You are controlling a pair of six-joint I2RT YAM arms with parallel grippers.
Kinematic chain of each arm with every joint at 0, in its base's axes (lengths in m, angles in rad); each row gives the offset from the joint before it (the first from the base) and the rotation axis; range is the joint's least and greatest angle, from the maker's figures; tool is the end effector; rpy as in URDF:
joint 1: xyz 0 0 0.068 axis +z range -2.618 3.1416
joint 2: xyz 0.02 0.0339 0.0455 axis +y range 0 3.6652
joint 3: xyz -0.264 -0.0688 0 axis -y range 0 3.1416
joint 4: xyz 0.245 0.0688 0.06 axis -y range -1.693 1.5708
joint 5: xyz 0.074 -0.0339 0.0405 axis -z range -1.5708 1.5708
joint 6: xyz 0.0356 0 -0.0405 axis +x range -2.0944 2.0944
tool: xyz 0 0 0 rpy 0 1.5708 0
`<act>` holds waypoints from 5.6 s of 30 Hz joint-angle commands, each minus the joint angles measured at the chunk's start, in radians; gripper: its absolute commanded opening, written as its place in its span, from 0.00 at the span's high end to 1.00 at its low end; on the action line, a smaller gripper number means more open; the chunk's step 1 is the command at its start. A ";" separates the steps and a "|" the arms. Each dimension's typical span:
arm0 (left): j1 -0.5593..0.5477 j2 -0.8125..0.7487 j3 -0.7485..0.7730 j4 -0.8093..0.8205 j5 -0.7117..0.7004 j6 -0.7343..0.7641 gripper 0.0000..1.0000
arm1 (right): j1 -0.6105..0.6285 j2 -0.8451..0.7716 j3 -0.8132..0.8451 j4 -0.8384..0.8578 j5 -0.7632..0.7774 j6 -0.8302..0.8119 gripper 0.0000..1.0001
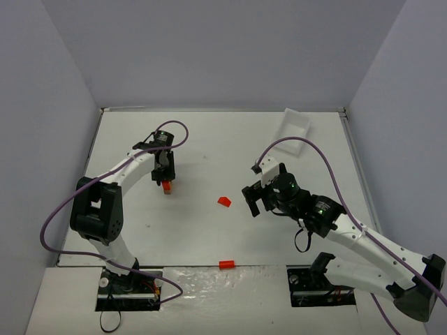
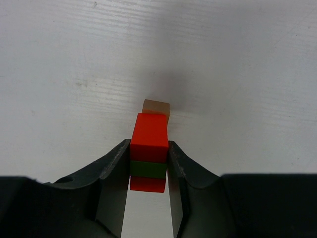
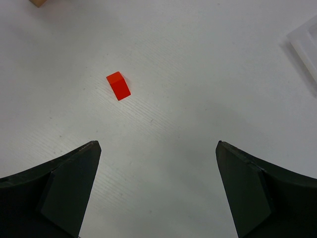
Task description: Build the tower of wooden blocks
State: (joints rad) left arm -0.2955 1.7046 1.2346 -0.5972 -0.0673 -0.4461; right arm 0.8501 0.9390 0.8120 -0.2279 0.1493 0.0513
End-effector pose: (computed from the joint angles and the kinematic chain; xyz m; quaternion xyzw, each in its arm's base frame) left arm 0.3390 -0.1007 0.2218 -0.0812 0.9645 -0.0599 0.2439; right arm 0.1472 0.1596 0.3171 -0.2791 0.7707 0.1930 0.5394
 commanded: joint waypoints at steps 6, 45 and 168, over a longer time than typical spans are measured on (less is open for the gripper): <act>-0.013 -0.041 0.038 -0.008 0.014 0.020 0.70 | -0.007 0.009 0.034 0.061 -0.004 -0.010 0.00; -0.030 -0.054 0.003 -0.038 -0.037 0.020 0.39 | -0.006 0.012 0.036 0.061 -0.025 -0.010 0.00; -0.020 0.120 0.290 -0.111 0.067 0.006 0.61 | -0.006 0.067 0.042 0.060 -0.058 -0.001 0.00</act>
State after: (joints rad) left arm -0.3076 1.8335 1.4815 -0.6910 0.0006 -0.4356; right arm 0.8501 0.9985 0.8120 -0.2272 0.0959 0.0498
